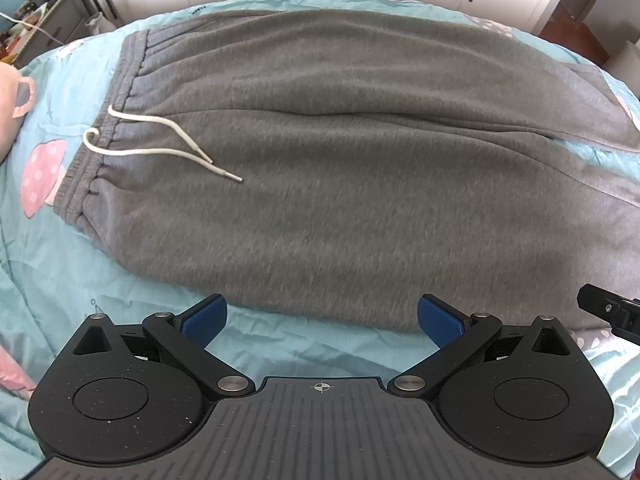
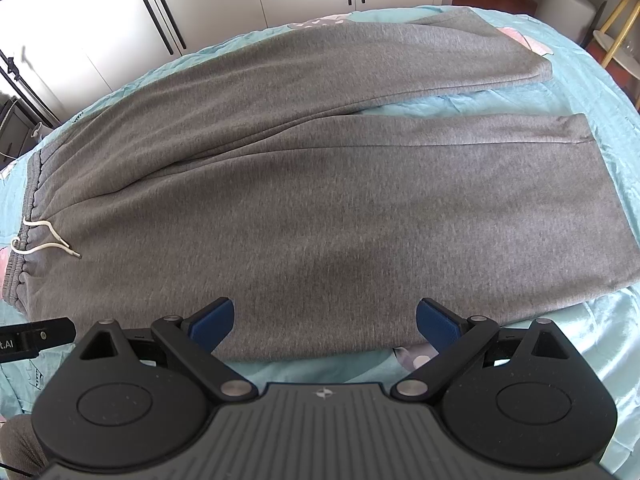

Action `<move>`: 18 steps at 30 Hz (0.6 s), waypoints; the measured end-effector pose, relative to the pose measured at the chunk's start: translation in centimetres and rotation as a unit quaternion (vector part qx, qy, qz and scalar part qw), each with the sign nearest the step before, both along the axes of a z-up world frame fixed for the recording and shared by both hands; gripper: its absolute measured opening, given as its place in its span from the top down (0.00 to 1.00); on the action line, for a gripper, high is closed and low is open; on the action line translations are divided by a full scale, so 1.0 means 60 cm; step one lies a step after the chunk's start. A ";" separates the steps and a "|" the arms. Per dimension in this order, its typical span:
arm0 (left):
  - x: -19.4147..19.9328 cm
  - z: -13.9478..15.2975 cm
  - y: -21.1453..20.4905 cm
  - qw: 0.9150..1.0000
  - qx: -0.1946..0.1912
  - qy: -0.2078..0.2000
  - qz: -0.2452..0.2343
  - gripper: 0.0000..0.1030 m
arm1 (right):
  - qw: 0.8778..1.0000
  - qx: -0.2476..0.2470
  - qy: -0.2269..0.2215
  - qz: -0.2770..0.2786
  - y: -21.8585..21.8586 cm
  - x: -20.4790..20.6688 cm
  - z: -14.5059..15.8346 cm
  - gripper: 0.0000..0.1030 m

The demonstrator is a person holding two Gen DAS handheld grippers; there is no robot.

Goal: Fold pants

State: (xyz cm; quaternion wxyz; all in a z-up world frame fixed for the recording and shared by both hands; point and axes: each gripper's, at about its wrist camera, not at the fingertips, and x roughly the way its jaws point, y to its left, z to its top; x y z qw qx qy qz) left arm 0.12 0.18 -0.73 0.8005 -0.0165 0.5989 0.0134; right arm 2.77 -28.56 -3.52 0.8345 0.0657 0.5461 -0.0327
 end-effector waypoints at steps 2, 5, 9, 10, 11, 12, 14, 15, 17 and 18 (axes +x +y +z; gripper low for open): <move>0.000 0.000 0.001 1.000 0.000 0.000 0.000 0.00 | 1.000 0.000 0.000 -0.001 0.000 0.000 0.000 0.05; 0.001 -0.001 0.001 1.000 0.000 0.001 0.000 0.00 | 1.000 0.002 0.000 -0.002 -0.001 -0.001 -0.001 0.05; 0.001 -0.001 0.000 1.000 0.001 0.001 0.000 0.00 | 1.000 0.003 0.001 -0.002 -0.002 0.000 -0.002 0.05; 0.001 -0.001 0.001 1.000 0.001 0.002 0.000 0.00 | 1.000 0.003 0.001 -0.002 -0.002 0.000 -0.003 0.05; 0.001 -0.002 0.001 1.000 0.001 0.003 0.000 0.00 | 1.000 0.004 0.001 -0.002 -0.002 0.000 -0.003 0.05; 0.002 -0.002 0.000 1.000 0.000 0.003 0.000 0.00 | 1.000 0.004 0.001 -0.002 -0.002 0.000 -0.003 0.05; 0.002 -0.003 -0.001 1.000 0.000 0.005 0.000 0.00 | 1.000 0.004 0.001 -0.003 -0.002 0.000 -0.004 0.05; 0.002 -0.004 -0.001 1.000 0.000 0.005 0.000 0.00 | 1.000 0.004 0.001 -0.002 -0.002 0.000 -0.003 0.05; 0.001 -0.004 -0.003 1.000 0.001 0.005 -0.001 0.00 | 1.000 0.005 0.002 -0.003 -0.003 0.000 -0.004 0.05; 0.002 -0.004 -0.003 1.000 0.001 0.005 -0.001 0.00 | 1.000 0.005 0.002 -0.003 -0.003 0.000 -0.004 0.05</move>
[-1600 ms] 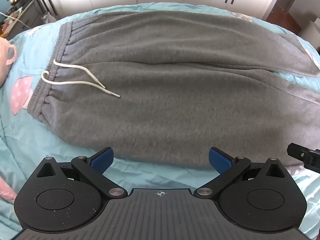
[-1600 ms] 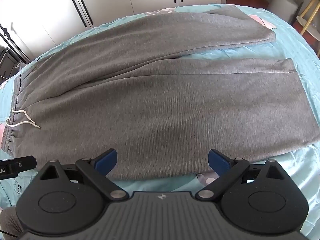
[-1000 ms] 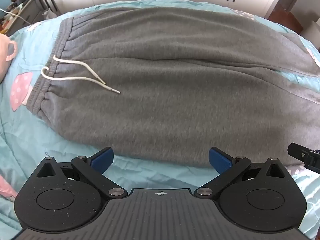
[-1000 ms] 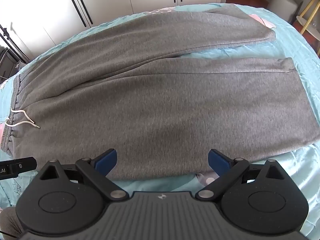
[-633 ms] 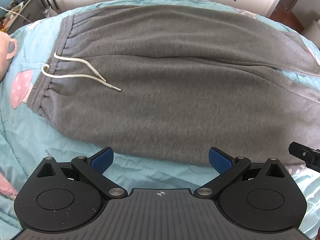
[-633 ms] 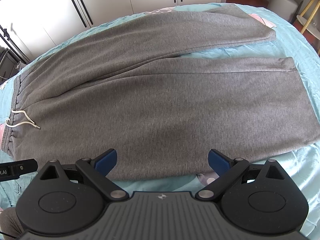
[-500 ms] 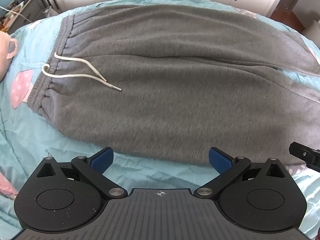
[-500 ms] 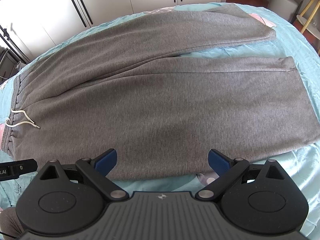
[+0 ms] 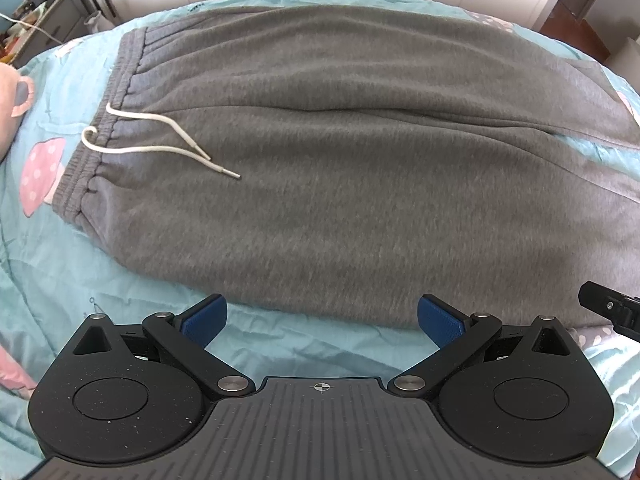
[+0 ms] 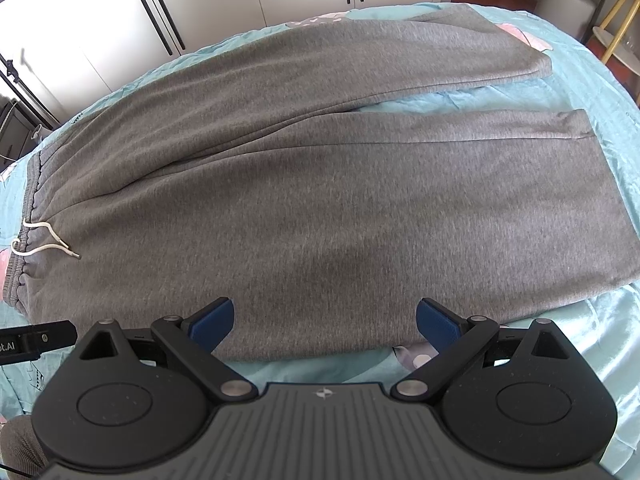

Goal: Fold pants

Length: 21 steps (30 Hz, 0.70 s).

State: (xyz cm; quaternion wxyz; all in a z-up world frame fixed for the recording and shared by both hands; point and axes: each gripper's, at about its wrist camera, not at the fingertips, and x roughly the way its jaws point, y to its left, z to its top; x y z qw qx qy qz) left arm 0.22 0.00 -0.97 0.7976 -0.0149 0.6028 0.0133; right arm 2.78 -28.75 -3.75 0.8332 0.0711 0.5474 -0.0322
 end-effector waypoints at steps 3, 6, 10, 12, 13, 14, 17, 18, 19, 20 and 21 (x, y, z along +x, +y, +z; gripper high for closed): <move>0.001 -0.001 -0.002 1.000 0.000 0.000 0.000 0.00 | 1.000 0.001 0.000 0.000 0.000 0.000 0.000 0.05; 0.001 0.000 -0.004 1.000 0.000 -0.001 -0.002 0.00 | 1.000 0.001 -0.001 0.000 -0.002 0.000 0.000 0.05; 0.000 -0.001 -0.006 1.000 0.000 0.000 -0.003 0.00 | 1.000 0.001 0.000 -0.001 -0.003 0.000 0.000 0.05; 0.001 -0.001 -0.008 1.000 0.000 0.000 -0.003 0.00 | 1.000 0.002 0.000 -0.001 -0.003 0.001 0.000 0.05; 0.001 -0.001 -0.008 1.000 -0.001 0.000 -0.003 0.00 | 1.000 0.002 0.001 -0.002 -0.004 0.001 -0.001 0.05; 0.000 -0.002 -0.010 1.000 -0.001 0.000 -0.004 0.00 | 1.000 0.002 0.001 -0.002 -0.003 0.000 0.000 0.05; -0.001 -0.003 -0.013 1.000 -0.001 0.002 -0.006 0.00 | 1.000 0.001 0.001 -0.002 -0.003 0.001 -0.001 0.05; -0.001 -0.004 -0.013 1.000 -0.001 0.003 -0.006 0.00 | 1.000 0.001 0.001 -0.002 -0.003 0.000 -0.001 0.05; -0.001 -0.004 -0.014 1.000 -0.001 0.003 -0.007 0.00 | 1.000 0.001 0.001 -0.002 -0.003 0.000 -0.001 0.05; -0.001 -0.005 -0.014 1.000 -0.001 0.004 -0.007 0.00 | 1.000 0.001 0.001 -0.002 -0.003 0.000 -0.001 0.05; -0.001 -0.005 -0.014 1.000 -0.001 0.004 -0.007 0.00 | 1.000 0.002 0.001 -0.003 -0.003 0.000 -0.001 0.05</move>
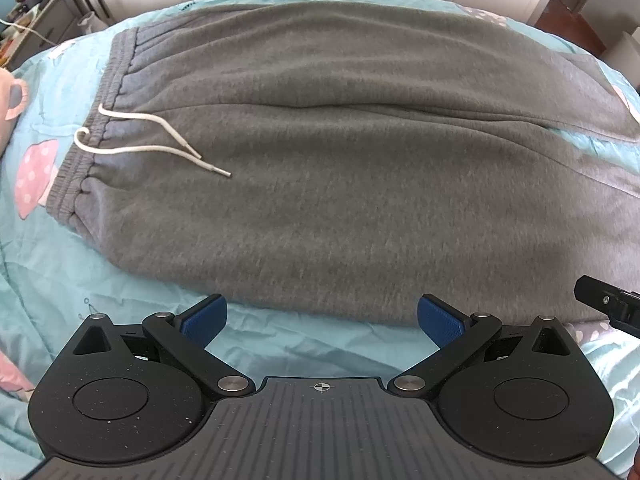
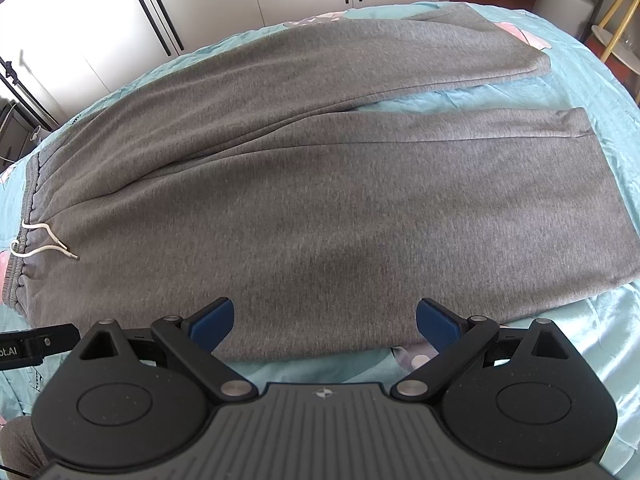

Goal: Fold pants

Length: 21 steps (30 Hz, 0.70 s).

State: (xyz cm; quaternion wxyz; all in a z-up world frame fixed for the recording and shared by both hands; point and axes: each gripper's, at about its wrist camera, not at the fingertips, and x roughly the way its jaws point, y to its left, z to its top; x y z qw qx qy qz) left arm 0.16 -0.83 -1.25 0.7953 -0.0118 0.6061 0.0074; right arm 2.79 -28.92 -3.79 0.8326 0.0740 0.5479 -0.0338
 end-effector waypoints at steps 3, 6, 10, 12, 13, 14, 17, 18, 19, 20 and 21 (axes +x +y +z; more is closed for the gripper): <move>0.000 0.000 0.000 1.000 0.001 0.000 0.000 0.00 | 1.000 0.001 0.000 -0.001 -0.001 0.000 -0.001 0.05; 0.000 0.000 0.000 1.000 0.000 0.001 0.000 0.00 | 1.000 0.001 -0.001 -0.001 -0.001 0.000 -0.002 0.05; 0.002 -0.001 0.000 1.000 -0.001 0.004 -0.001 0.00 | 1.000 0.001 -0.001 -0.001 -0.001 0.000 -0.001 0.05; 0.002 -0.002 0.000 1.000 -0.001 0.004 -0.001 0.00 | 1.000 0.001 0.000 -0.002 -0.001 0.001 -0.002 0.05; 0.003 -0.003 -0.001 1.000 -0.001 0.005 -0.001 0.00 | 1.000 0.002 0.001 -0.002 -0.002 0.001 -0.003 0.05; 0.003 -0.004 -0.002 1.000 -0.002 0.006 -0.002 0.00 | 1.000 0.002 0.001 -0.002 -0.002 0.001 -0.003 0.05; 0.003 -0.006 -0.002 1.000 -0.003 0.007 -0.002 0.00 | 1.000 0.002 0.002 -0.004 -0.002 0.001 -0.004 0.05; 0.004 -0.006 -0.003 1.000 -0.003 0.008 -0.002 0.00 | 1.000 0.002 0.002 -0.004 -0.002 0.001 -0.004 0.05; 0.004 -0.007 -0.003 1.000 -0.003 0.009 -0.003 0.00 | 1.000 0.002 0.002 -0.005 -0.002 0.001 -0.004 0.05; 0.004 -0.007 -0.003 1.000 -0.003 0.008 -0.003 0.00 | 1.000 0.003 0.002 -0.005 -0.002 0.002 -0.004 0.05; 0.004 -0.007 -0.003 1.000 -0.002 0.008 -0.002 0.00 | 1.000 0.003 0.001 -0.005 -0.001 0.002 -0.004 0.05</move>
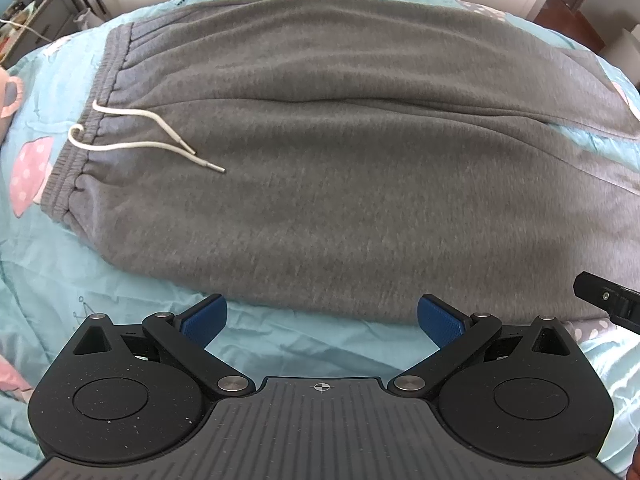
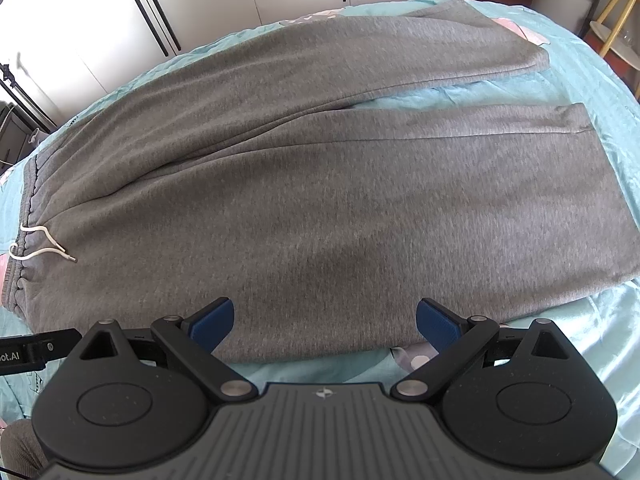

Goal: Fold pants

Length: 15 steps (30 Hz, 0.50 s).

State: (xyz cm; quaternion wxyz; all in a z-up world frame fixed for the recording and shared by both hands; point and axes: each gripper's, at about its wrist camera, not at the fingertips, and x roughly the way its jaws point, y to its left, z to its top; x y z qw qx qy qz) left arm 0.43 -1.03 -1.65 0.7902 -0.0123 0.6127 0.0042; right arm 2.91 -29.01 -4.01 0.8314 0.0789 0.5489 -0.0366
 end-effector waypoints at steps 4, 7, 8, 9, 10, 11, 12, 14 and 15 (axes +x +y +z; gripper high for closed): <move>0.001 0.000 0.000 1.000 -0.002 0.001 0.000 0.00 | 1.000 0.000 -0.001 -0.001 -0.001 0.001 0.000 0.05; 0.002 -0.002 -0.001 1.000 -0.003 0.003 0.001 0.00 | 1.000 0.001 -0.001 -0.001 -0.001 0.001 0.001 0.05; 0.002 -0.002 0.000 1.000 -0.002 0.003 0.002 0.00 | 1.000 0.001 -0.001 -0.002 -0.001 0.001 0.001 0.05; 0.002 -0.003 0.000 1.000 -0.003 0.003 0.002 0.00 | 1.000 0.001 -0.001 -0.002 -0.001 0.000 0.000 0.05; 0.003 -0.003 -0.001 1.000 -0.003 0.003 0.002 0.00 | 1.000 0.001 -0.001 -0.001 -0.001 0.000 0.000 0.05; 0.003 -0.004 0.000 1.000 -0.003 0.004 0.002 0.00 | 1.000 0.001 -0.001 -0.002 -0.002 0.000 0.000 0.05; 0.003 -0.005 0.000 1.000 -0.004 0.004 0.002 0.00 | 1.000 0.001 -0.001 -0.002 -0.002 0.000 0.000 0.05; 0.003 -0.006 0.001 1.000 -0.004 0.005 0.002 0.00 | 1.000 0.001 0.000 -0.003 -0.003 0.001 -0.001 0.05; 0.003 -0.006 0.001 1.000 -0.004 0.006 0.002 0.00 | 1.000 0.002 0.001 -0.003 -0.003 0.001 -0.002 0.05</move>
